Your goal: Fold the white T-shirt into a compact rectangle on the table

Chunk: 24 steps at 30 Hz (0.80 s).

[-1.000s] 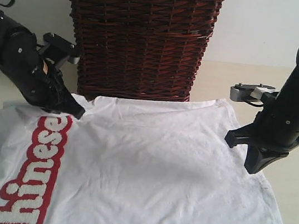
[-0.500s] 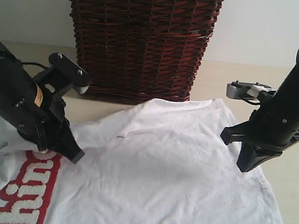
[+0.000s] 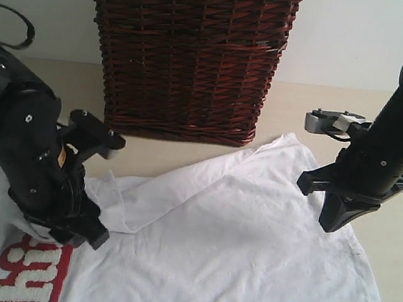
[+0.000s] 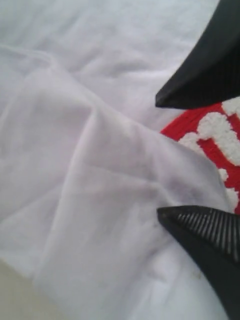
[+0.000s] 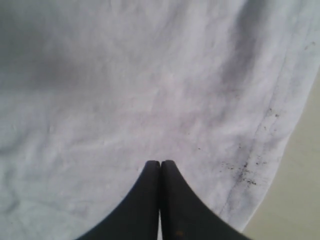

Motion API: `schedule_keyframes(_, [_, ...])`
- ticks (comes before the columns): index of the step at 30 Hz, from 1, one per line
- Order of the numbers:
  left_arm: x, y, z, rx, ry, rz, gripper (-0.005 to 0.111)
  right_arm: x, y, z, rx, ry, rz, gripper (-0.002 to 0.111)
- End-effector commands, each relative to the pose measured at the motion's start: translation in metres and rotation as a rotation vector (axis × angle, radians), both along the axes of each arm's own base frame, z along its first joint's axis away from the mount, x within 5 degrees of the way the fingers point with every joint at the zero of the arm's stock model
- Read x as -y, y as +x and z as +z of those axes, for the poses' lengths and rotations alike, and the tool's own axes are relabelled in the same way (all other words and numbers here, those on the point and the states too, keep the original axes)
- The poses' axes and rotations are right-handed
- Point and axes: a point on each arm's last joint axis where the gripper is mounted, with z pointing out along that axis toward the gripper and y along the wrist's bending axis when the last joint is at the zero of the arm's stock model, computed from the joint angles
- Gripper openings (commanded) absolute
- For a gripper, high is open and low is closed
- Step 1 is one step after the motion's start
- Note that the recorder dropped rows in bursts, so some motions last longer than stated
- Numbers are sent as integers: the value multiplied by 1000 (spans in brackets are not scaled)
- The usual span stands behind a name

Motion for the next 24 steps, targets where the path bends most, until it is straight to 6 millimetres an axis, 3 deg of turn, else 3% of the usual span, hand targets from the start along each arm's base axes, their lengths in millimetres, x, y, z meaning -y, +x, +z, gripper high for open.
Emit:
schedule_keyframes(1, [6, 5, 39, 97, -75, 3, 44, 1, 1, 5, 18, 5, 3, 0])
schedule_keyframes(5, [6, 10, 73, 282, -205, 6, 36, 1, 1, 5, 20, 5, 3, 0])
schedule_keyframes(8, [-6, 26, 75, 347, -270, 126, 36, 1, 1, 5, 16, 5, 3, 0])
schedule_keyframes(14, [-40, 56, 24, 213, -190, 318, 49, 1, 1, 5, 16, 5, 3, 0])
schedule_keyframes(18, [-26, 60, 3, 164, -198, 229, 51, 1, 1, 5, 16, 5, 3, 0])
schedule_keyframes(20, [-12, 57, 3, 158, -223, 138, 51, 1, 1, 5, 18, 5, 3, 0])
schedule_keyframes(24, [-5, 52, 2, 135, -222, 76, 51, 1, 1, 5, 19, 5, 5, 0])
